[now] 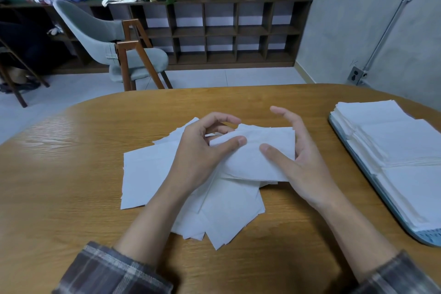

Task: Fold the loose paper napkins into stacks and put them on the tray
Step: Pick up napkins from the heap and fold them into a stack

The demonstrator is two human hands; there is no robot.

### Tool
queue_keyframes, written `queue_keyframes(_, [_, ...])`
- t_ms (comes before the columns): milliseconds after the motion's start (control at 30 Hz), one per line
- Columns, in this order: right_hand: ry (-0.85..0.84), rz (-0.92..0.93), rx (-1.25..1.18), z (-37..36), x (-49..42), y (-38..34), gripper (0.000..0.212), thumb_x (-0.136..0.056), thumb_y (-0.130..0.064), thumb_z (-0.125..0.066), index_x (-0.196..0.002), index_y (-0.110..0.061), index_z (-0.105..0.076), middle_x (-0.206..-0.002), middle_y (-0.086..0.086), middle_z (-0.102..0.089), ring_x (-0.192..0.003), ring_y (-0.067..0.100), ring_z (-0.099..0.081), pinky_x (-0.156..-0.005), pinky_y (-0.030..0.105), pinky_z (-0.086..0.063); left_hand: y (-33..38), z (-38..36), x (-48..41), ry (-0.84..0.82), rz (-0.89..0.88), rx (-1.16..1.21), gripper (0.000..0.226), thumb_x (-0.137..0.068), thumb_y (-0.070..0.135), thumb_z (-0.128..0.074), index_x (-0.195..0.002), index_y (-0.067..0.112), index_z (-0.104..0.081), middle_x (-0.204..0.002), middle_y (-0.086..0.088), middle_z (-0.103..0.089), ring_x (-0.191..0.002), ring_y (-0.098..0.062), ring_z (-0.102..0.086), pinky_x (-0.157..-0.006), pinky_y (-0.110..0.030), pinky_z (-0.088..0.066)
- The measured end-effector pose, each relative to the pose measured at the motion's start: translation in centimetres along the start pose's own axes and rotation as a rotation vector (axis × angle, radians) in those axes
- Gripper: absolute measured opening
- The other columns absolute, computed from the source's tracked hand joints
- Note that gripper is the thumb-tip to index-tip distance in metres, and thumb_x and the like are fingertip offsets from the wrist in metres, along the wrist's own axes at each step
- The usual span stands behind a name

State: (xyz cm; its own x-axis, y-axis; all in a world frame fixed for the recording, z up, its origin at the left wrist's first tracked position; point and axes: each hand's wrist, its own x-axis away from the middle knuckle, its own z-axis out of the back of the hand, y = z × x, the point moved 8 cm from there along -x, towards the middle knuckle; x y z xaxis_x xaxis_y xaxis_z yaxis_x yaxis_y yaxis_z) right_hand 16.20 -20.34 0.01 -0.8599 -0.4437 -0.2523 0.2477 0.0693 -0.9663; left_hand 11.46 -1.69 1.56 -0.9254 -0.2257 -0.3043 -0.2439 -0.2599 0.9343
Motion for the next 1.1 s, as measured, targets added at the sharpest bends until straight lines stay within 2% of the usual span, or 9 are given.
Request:
queue_keyframes(133, [0.027, 0.021, -0.002, 0.3, -0.1, -0.1, 0.067, -0.096, -0.009, -0.073, -0.144, -0.047, -0.047, -0.124, 0.008, -0.069, -0.106, 0.028, -0.072, -0.081, 0.042, -0.064, -0.3, -0.1, 0.0, -0.005, 0.014, -0.033, 0.024, -0.086, 0.017, -0.087, -0.107, 0.024, -0.077, -0.094, 0.004, -0.074, -0.092, -0.008, -0.068, -0.079, -0.019, -0.05])
queue_keyframes(267, [0.054, 0.024, -0.09, 1.1, -0.2, -0.4, 0.068, -0.092, -0.01, -0.074, -0.143, -0.047, -0.048, -0.115, 0.0, -0.071, -0.098, 0.021, -0.073, -0.075, 0.033, -0.061, -0.5, -0.1, 0.0, -0.043, 0.054, -0.065, 0.029, -0.09, 0.034, -0.081, -0.118, 0.036, -0.072, -0.121, 0.016, -0.07, -0.114, 0.002, -0.063, -0.091, -0.02, -0.048])
queue_keyframes(333, [0.072, 0.011, -0.125, 1.4, -0.2, -0.3, 0.066, -0.093, -0.007, -0.073, -0.14, -0.047, -0.05, -0.109, -0.004, -0.072, -0.095, 0.017, -0.072, -0.073, 0.031, -0.06, -0.5, -0.7, 0.3, -0.111, 0.104, 0.011, 0.032, -0.092, 0.033, -0.079, -0.123, 0.035, -0.071, -0.112, 0.022, -0.072, -0.098, 0.005, -0.064, -0.084, -0.018, -0.047])
queue_keyframes(400, [0.099, 0.017, -0.051, 1.6, -0.2, -0.4, 0.061, -0.095, -0.006, -0.072, -0.137, -0.045, -0.051, -0.12, -0.001, -0.069, -0.098, 0.016, -0.072, -0.074, 0.028, -0.059, -0.2, -0.9, 0.4, -0.119, 0.097, 0.06, 0.032, -0.093, 0.019, -0.08, -0.124, 0.025, -0.071, -0.088, 0.022, -0.071, -0.076, 0.002, -0.063, -0.07, -0.016, -0.048])
queue_keyframes(500, [0.06, 0.014, -0.001, 1.3, -0.1, -0.3, 0.044, -0.095, -0.01, -0.074, -0.128, -0.037, -0.064, -0.122, -0.004, -0.07, -0.104, 0.015, -0.07, -0.077, 0.026, -0.057, -0.2, -0.6, 0.3, -0.045, 0.067, 0.046, 0.034, -0.091, 0.014, -0.082, -0.121, 0.027, -0.07, -0.092, 0.008, -0.075, -0.081, -0.011, -0.073, -0.067, -0.023, -0.055])
queue_keyframes(633, [0.068, -0.004, 0.141, 1.4, -0.3, 0.5, 0.029, -0.098, -0.002, -0.069, -0.111, -0.025, -0.08, -0.112, -0.017, -0.078, -0.112, 0.003, -0.069, -0.093, 0.02, -0.05, -0.4, -0.3, 0.2, -0.022, -0.034, -0.167, 0.049, -0.092, 0.026, -0.082, -0.131, 0.04, -0.059, -0.097, 0.002, -0.069, -0.092, -0.017, -0.069, -0.075, -0.03, -0.057])
queue_keyframes(733, [0.226, -0.035, 0.264, 3.0, -0.6, 1.5, 0.035, -0.097, 0.0, -0.066, -0.109, -0.029, -0.081, -0.11, -0.03, -0.075, -0.113, -0.009, -0.064, -0.091, 0.01, -0.046, -1.1, -1.2, 0.3, -0.222, -0.036, -0.424, 0.065, -0.088, 0.032, -0.085, -0.137, 0.045, -0.045, -0.106, 0.013, -0.065, -0.099, -0.007, -0.067, -0.083, -0.022, -0.053])
queue_keyframes(833, [0.314, -0.054, 0.324, 4.3, -0.7, 2.5, 0.036, -0.096, -0.001, -0.065, -0.11, -0.03, -0.081, -0.113, -0.026, -0.075, -0.111, -0.011, -0.063, -0.086, 0.004, -0.044, -2.6, -1.6, 0.6, -0.388, 0.018, -0.574, 0.063, -0.084, 0.032, -0.087, -0.132, 0.045, -0.048, -0.1, 0.015, -0.068, -0.097, -0.003, -0.065, -0.08, -0.019, -0.05])
queue_keyframes(1100, [0.313, -0.051, 0.343, 4.3, -0.8, 2.9, 0.036, -0.097, -0.002, -0.064, -0.112, -0.029, -0.081, -0.118, -0.024, -0.074, -0.116, -0.014, -0.06, -0.089, -0.001, -0.04, -3.0, -1.4, 0.8, -0.52, 0.068, -0.618, 0.026, -0.076, 0.03, -0.095, -0.097, 0.033, -0.08, -0.094, 0.017, -0.075, -0.096, 0.005, -0.065, -0.075, -0.014, -0.049])
